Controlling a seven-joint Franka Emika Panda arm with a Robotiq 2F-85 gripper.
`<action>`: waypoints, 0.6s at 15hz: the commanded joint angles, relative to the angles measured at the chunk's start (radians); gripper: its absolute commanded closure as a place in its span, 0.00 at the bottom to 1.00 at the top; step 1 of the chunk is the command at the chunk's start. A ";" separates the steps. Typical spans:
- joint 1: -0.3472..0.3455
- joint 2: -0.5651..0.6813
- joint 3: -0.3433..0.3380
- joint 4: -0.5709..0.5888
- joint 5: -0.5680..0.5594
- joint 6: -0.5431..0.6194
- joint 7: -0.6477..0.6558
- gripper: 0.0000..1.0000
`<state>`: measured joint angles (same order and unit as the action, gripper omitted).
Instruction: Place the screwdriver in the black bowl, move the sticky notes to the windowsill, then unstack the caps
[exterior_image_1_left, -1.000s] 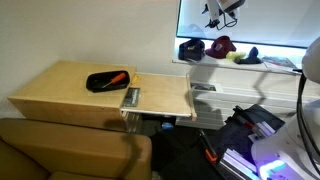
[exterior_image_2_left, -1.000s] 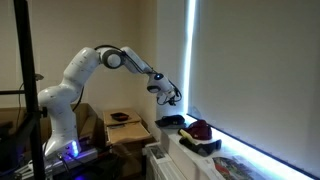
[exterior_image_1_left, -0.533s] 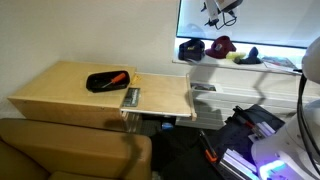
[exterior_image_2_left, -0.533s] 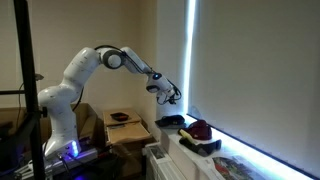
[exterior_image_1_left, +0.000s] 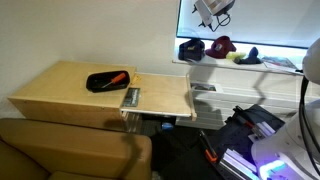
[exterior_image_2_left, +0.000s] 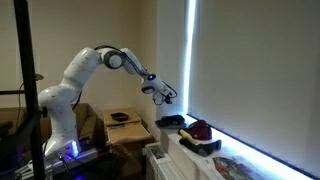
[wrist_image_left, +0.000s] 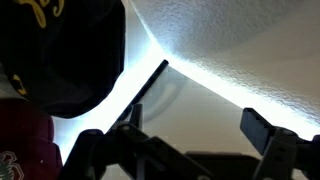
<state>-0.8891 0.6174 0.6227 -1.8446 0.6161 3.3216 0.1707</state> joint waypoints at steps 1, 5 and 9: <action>0.214 -0.052 -0.255 -0.069 0.037 0.054 -0.007 0.00; 0.525 0.001 -0.586 -0.077 0.129 0.043 -0.076 0.00; 0.793 0.062 -0.869 -0.021 0.046 -0.258 0.009 0.00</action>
<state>-0.2370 0.6440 -0.0978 -1.9028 0.7108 3.2198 0.1382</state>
